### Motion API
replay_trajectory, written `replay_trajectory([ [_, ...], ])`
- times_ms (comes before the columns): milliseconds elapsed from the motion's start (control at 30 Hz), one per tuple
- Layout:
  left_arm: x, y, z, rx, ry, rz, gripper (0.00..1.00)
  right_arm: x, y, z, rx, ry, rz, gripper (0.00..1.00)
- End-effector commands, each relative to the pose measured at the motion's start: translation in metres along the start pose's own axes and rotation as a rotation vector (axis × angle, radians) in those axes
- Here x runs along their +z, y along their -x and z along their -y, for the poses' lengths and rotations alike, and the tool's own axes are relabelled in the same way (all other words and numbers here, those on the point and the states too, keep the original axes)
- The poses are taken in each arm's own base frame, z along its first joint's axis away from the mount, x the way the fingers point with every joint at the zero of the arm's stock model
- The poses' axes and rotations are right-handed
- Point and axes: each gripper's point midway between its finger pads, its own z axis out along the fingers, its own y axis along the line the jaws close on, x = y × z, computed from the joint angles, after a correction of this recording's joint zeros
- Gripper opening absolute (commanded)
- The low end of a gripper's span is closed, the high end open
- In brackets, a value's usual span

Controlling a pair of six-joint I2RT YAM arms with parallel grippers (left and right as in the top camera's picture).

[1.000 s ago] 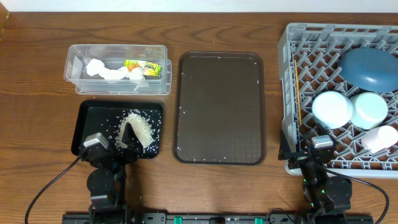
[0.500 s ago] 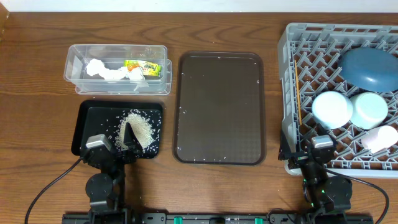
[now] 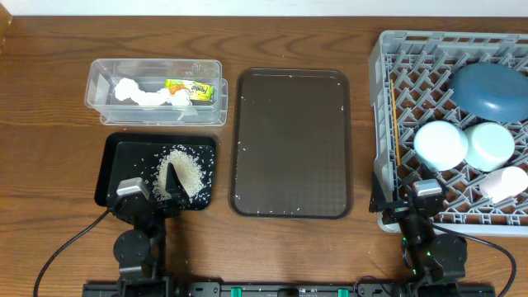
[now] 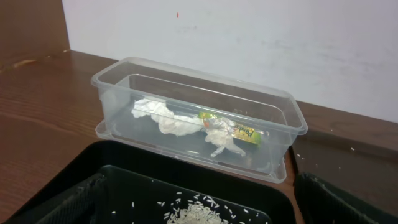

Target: Sort waste into correct bins and load items into the dishwasher rack

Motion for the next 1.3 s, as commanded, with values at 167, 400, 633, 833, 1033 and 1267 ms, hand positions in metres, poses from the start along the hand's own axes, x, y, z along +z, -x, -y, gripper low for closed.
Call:
replay_trajectory([
  [167, 0.001, -0.017, -0.003, 0.023, 0.01, -0.048, 0.96, 0.0, 0.0, 0.003, -0.012, -0.013, 0.001, 0.99],
  [400, 0.001, -0.017, -0.003, 0.023, 0.01, -0.048, 0.97, 0.0, 0.0, 0.003, -0.012, -0.013, 0.001, 0.99],
  [633, 0.001, -0.017, -0.004, 0.024, 0.013, -0.045, 0.96, 0.0, 0.0, 0.003, -0.012, -0.013, 0.001, 0.99],
  [833, 0.001, -0.018, 0.008, 0.065, -0.055, -0.053, 0.96, 0.0, 0.0, 0.003, -0.012, -0.013, 0.001, 0.99],
  [1033, 0.0, -0.018, 0.014, 0.137, -0.091, -0.052, 0.96, 0.0, 0.0, 0.003, -0.012, -0.013, 0.001, 0.99],
  [1267, -0.001, -0.019, 0.022, 0.161, -0.137, -0.053, 0.96, 0.0, 0.0, 0.003, -0.012, -0.013, 0.001, 0.99],
])
